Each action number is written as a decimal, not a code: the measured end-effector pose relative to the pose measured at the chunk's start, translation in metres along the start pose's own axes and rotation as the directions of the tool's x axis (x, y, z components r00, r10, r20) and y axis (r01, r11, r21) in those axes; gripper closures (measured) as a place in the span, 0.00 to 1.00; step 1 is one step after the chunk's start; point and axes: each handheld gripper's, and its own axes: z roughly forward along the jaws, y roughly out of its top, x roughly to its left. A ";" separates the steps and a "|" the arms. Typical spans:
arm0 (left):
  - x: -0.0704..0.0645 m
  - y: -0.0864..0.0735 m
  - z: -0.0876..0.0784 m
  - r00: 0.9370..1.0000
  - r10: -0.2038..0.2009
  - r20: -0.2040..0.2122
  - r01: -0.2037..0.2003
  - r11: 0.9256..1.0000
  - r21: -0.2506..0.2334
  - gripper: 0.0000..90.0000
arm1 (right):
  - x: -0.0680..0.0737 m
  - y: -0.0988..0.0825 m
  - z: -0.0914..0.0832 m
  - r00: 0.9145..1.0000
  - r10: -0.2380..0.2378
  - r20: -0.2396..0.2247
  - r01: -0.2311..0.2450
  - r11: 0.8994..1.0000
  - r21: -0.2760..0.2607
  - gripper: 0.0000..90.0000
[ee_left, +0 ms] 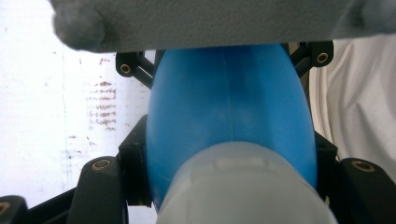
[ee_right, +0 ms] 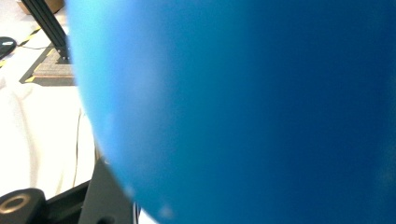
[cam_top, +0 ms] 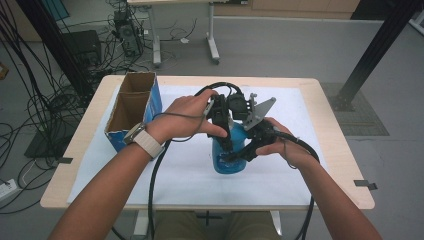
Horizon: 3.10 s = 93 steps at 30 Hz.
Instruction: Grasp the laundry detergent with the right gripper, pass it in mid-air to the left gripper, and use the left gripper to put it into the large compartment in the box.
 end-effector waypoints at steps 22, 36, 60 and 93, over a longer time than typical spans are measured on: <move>-0.002 -0.001 -0.003 1.000 -0.002 -0.006 0.002 1.000 -0.008 0.42 | 0.001 0.001 0.000 1.000 -0.019 0.003 0.019 1.000 -0.009 0.48; -0.004 -0.001 -0.007 1.000 -0.015 -0.013 0.015 1.000 -0.018 0.42 | 0.003 0.003 -0.001 0.999 -0.042 0.000 0.042 0.999 -0.018 0.40; 0.005 -0.016 -0.021 0.984 -0.161 -0.080 0.162 0.987 0.001 0.42 | -0.008 -0.041 -0.074 0.971 0.137 0.194 -0.184 0.950 0.251 0.12; 0.029 -0.034 -0.055 0.879 -0.441 -0.180 0.448 0.894 -0.007 0.42 | -0.032 -0.058 -0.136 0.924 0.166 0.345 -0.300 0.873 0.385 0.12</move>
